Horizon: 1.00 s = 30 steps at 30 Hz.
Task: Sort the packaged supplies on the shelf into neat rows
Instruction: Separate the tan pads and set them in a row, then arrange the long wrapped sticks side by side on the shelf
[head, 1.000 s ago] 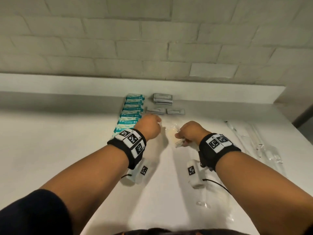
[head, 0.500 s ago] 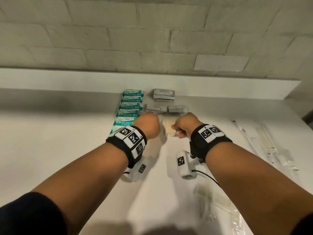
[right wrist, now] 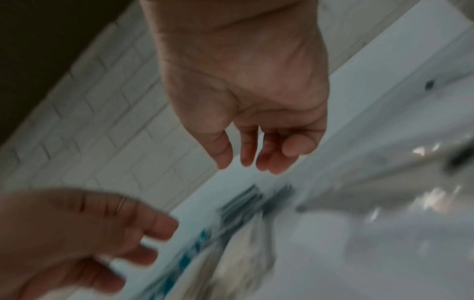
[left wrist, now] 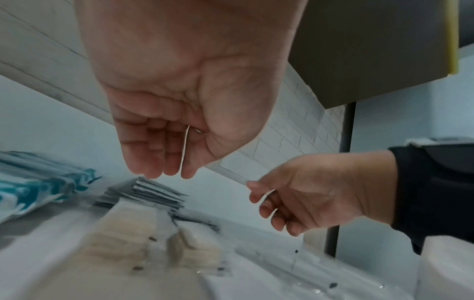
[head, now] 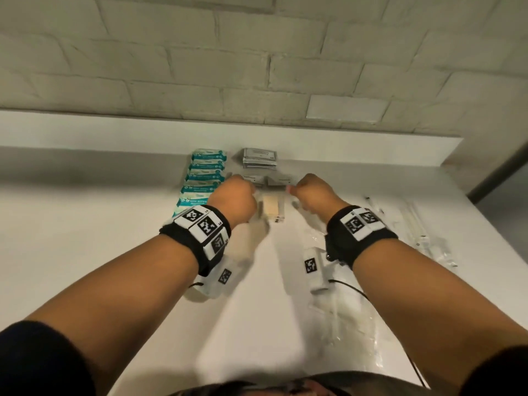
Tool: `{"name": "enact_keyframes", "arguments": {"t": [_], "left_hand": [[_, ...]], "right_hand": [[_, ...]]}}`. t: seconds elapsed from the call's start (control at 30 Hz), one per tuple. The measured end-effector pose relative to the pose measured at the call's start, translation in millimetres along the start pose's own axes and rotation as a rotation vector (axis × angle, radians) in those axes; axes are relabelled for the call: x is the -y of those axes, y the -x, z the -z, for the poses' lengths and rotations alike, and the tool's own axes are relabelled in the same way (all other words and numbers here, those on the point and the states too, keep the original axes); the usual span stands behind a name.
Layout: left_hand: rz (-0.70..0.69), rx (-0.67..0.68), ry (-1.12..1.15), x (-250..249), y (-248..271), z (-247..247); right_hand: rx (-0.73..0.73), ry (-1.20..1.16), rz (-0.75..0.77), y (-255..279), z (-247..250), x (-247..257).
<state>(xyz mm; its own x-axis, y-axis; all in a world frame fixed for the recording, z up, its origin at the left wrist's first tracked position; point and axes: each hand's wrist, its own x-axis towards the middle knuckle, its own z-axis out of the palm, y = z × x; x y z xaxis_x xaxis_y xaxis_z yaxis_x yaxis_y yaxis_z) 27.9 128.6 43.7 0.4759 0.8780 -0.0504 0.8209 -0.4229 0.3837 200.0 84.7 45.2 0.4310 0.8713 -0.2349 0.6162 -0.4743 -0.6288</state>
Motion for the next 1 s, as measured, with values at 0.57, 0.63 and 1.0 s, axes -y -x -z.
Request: {"name": "enact_keyframes", "arguments": {"t": [0.57,0.63,1.0], "left_hand": [[-0.257,0.429,-0.165,-115.6,67.9,-76.4],[-0.205,0.372,-0.183,-122.4,78.3,-82.2],[0.072,0.35,-0.206,-141.1,113.2,-83.3]], "right_hand": [[0.393,0.828,0.132,146.9,71.3,-158.6],[0.379,0.79,0.115,149.4,78.6,-166.9],[0.013,0.466,0.189,114.9,83.9,-158.2]]}}
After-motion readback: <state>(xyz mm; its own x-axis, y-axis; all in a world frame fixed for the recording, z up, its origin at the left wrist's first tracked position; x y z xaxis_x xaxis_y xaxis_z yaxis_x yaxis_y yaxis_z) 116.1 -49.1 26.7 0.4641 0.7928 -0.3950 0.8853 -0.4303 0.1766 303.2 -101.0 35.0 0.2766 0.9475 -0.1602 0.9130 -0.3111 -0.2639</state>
